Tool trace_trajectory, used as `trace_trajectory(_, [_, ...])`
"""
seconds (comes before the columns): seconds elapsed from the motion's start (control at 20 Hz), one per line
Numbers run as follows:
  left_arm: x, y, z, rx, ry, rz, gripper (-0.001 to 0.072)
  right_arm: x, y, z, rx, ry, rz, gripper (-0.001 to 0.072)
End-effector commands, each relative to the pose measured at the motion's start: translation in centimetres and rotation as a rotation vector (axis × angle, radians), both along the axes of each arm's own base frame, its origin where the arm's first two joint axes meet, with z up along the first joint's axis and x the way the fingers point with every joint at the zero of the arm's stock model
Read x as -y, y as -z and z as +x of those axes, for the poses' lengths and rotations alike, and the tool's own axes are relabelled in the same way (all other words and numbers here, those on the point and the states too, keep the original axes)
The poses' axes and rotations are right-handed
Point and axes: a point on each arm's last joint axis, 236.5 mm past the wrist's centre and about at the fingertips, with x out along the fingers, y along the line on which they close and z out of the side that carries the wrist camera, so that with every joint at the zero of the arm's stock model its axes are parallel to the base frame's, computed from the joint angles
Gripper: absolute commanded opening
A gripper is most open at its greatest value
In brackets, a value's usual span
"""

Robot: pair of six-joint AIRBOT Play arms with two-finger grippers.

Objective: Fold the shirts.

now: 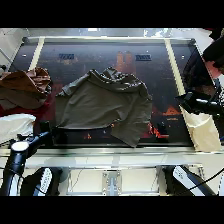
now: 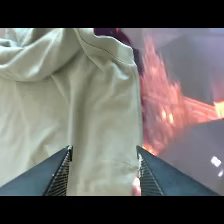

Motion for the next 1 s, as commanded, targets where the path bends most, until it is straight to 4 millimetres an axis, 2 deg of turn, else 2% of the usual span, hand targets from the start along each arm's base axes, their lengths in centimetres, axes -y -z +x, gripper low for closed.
trace_trajectory(0.0, [-1.8,-0.4,0.7,0.036,-0.052,0.061,0.0009,-0.9,3.3,-1.9,-0.094,-0.019,0.031,0.0446])
trace_trajectory(0.15, [-1.8,-0.4,0.7,0.043,-0.002,0.108,0.0009,-4.6,9.2,-4.5,-0.264,-0.088,0.142,0.0446])
trace_trajectory(0.2, [-1.7,-0.4,0.7,0.043,0.015,0.119,0.0009,-5.9,10.8,-4.4,-0.298,-0.105,0.159,0.0446])
trace_trajectory(0.4, [-1.3,-0.3,0.6,0.039,0.03,0.113,0.0009,-10.7,14.7,-2.3,-0.324,-0.153,0.188,0.0446])
trace_trajectory(0.45, [-1.2,-0.3,0.5,0.036,0.034,0.109,0.0009,-11.3,15.8,-2.2,-0.336,-0.156,0.173,0.0446])
trace_trajectory(0.55, [-1.1,-0.3,0.5,0.036,0.04,0.111,0.0009,-12.3,17.1,-2.2,-0.36,-0.162,0.166,0.0446])
trace_trajectory(0.75, [-1.1,-0.3,0.5,0.048,0.111,0.18,0.0009,-13.8,17.0,-2.3,-0.358,-0.196,0.167,0.0428])
trace_trajectory(0.8, [-1.1,-0.3,0.5,0.051,0.128,0.197,0.0009,-14.2,16.8,-2.2,-0.354,-0.205,0.168,0.032])
trace_trajectory(0.85, [-1.1,-0.3,0.5,0.058,0.166,0.235,0.0009,-14.8,16.5,-1.9,-0.346,-0.215,0.174,0.0101])
trace_trajectory(0.9, [-1.0,-0.6,0.6,0.07,0.211,0.273,0.0009,-15.4,15.9,-1.6,-0.331,-0.234,0.181,0.0021])
trace_trajectory(0.95, [-1.0,-1.7,1.1,0.108,0.279,0.339,0.0009,-16.3,14.5,-1.2,-0.284,-0.295,0.192,0.0021])
